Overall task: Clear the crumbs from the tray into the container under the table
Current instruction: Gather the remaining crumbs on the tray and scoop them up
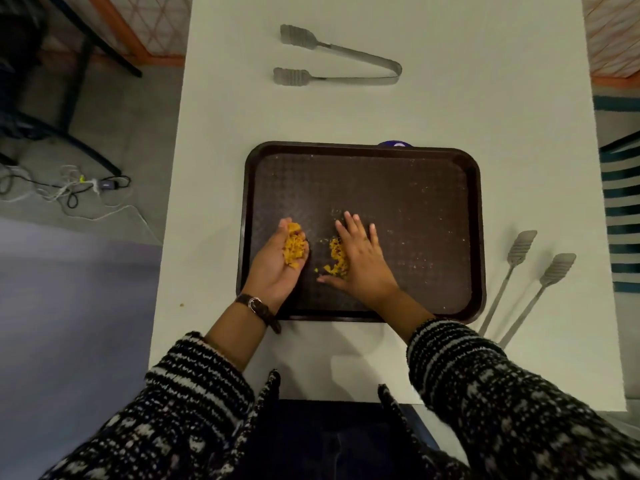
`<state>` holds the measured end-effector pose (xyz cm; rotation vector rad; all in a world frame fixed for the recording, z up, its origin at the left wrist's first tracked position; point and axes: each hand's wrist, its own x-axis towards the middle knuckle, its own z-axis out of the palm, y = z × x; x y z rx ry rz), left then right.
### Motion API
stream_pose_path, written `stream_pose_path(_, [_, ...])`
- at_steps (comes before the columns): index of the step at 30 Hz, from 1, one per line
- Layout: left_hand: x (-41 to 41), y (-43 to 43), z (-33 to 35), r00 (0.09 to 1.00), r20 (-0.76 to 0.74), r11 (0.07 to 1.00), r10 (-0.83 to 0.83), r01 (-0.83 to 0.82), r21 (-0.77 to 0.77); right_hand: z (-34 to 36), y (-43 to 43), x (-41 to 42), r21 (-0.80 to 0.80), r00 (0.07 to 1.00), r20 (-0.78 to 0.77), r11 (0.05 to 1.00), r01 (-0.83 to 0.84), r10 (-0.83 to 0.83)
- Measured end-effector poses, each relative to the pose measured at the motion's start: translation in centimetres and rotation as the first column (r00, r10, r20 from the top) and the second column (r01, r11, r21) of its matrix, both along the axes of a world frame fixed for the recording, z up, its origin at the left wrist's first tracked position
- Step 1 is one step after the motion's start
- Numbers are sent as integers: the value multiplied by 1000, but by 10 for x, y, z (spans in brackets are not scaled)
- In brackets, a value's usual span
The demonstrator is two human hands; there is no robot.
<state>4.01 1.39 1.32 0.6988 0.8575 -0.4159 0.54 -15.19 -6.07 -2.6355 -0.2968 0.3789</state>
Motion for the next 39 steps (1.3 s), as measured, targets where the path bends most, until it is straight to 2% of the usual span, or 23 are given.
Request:
stream_pose_path(5, [-3, 1, 2, 999, -28, 999, 47, -47, -12, -2, 8, 3, 59, 986, 137, 993, -103, 94])
stream_pose_path(11, [-5, 6, 2, 997, -32, 995, 73, -75, -59, -7, 5, 1, 116, 980, 190, 990, -84, 61])
stream_pose_path(18, [-6, 11, 6, 997, -23, 987, 75, -77, -142, 1, 6, 1, 208, 969, 241, 978, 10, -61])
stream_pose_path(20, [-8, 13, 8, 998, -13, 982, 65, -67, -174, 7, 10, -1, 301, 947, 235, 943, 142, -218])
stream_pose_path(21, [-9, 14, 10, 998, -7, 980, 57, -58, -191, 14, 12, 0, 385, 918, 159, 879, 283, -365])
stream_pose_path(22, [-9, 14, 11, 999, 0, 978, 50, -49, -203, 21, 16, 3, 463, 837, 15, 746, 479, -547])
stream_pose_path(23, [-10, 14, 13, 999, 8, 976, 46, -43, -213, 29, 18, 8, 534, 678, -183, 507, 676, -712])
stream_pose_path(24, [-10, 14, 15, 999, 17, 974, 44, -39, -223, 37, 20, 13, 581, 486, -415, 187, 792, -769])
stream_pose_path(25, [-11, 12, 17, 999, 28, 971, 40, -32, -236, 45, 21, 17, 578, 340, -637, -136, 805, -692])
stream_pose_path(26, [-11, 10, 20, 999, 41, 968, 32, -20, -251, 52, 19, 19, 538, 286, -787, -381, 752, -547])
stream_pose_path(27, [-12, 7, 23, 998, 53, 964, 18, -3, -267, 59, 17, 19, 483, 295, -867, -536, 692, -402])
stream_pose_path(29, [-15, 0, 28, 997, 72, 954, -18, 39, -296, 75, 11, 14, 387, 363, -912, -689, 613, -189])
stream_pose_path(31, [-17, -11, 33, 996, 80, 947, -48, 71, -314, 87, 6, 7, 320, 426, -902, -766, 558, -67])
stream_pose_path(34, [-22, -31, 43, 993, 90, 939, -74, 100, -330, 102, 1, -9, 270, 475, -880, -829, 489, -6])
stream_pose_path(39, [-48, -68, 56, 977, 130, 920, -167, 202, -336, 124, -19, -49, 300, 540, -841, -860, 413, -34])
